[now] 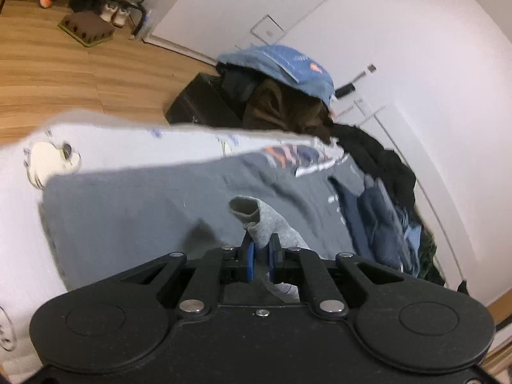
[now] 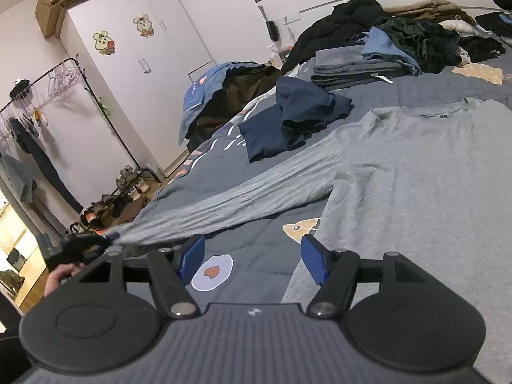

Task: Fold clothes

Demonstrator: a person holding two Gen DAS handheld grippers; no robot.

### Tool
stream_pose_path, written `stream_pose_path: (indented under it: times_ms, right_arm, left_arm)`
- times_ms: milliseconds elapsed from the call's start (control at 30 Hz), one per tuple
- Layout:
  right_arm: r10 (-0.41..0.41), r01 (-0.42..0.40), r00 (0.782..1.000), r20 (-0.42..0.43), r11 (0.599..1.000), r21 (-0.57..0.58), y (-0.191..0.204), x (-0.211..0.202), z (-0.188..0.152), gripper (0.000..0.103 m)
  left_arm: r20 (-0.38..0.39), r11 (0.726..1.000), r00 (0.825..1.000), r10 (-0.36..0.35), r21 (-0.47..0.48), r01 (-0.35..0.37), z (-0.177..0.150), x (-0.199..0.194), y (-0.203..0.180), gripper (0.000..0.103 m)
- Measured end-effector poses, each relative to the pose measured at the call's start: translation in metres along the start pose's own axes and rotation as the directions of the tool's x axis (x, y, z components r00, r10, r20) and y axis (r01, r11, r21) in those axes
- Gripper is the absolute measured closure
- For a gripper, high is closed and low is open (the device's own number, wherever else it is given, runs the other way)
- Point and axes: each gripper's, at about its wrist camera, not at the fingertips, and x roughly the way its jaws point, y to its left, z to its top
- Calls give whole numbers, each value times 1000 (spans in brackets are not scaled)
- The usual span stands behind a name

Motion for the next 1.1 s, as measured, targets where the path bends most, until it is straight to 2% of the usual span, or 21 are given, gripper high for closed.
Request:
stream_pose_path:
  times_ms: [100,167,267,300,367,533,667,767,867,967,1033,1100]
  right_arm:
    - [2,-1,1000,-3,1000,23,-6,0,-1,37]
    - [-7,8,1000,-5,999,35,-11,-1,-2,37]
    - [-18,19,1000,-6,999,43,-16,-7,-6,37]
    - [-20,20,1000,-5,999,47,-19,-9,-7,37]
    - [-29,29,1000,0,998,52,-22,-17,-9,37]
    - [-44,42,998,35,996,77,-38,-38,-9,37]
    - [-57,49,996,71,993,107,-56,-58,-7,37]
    - [-60,49,994,92,991,126,-74,-74,-4,37]
    - [-89,76,990,108,989,125,-96,-91,3,37]
    - [-129,110,984,122,982,152,-128,-109,9,37]
    - [-158,130,978,136,972,193,-154,-122,12,37]
    - [-184,144,970,156,961,236,-179,-134,10,37]
  left_arm:
    - [-74,998,996,56,29,-54,0,11,7,93]
    - [-125,993,986,109,51,-103,-5,23,12,91]
    - [-112,995,989,99,18,-98,-7,24,17,83]
    - [-110,996,990,91,2,-91,-6,23,18,84]
    - [-91,995,991,97,27,-95,-4,21,12,93]
    - [-31,993,998,45,109,-42,8,9,-39,95]
    - [-30,975,997,-69,208,74,9,9,-123,95]
    - [-66,931,982,-179,310,191,-11,12,-210,95]
    - [-144,853,948,-283,414,318,-54,21,-305,95]
    - [-253,758,903,-348,491,429,-121,32,-393,95]
    - [-326,696,874,-359,530,484,-176,41,-438,95]
    - [-414,646,838,-356,539,540,-235,55,-469,95]
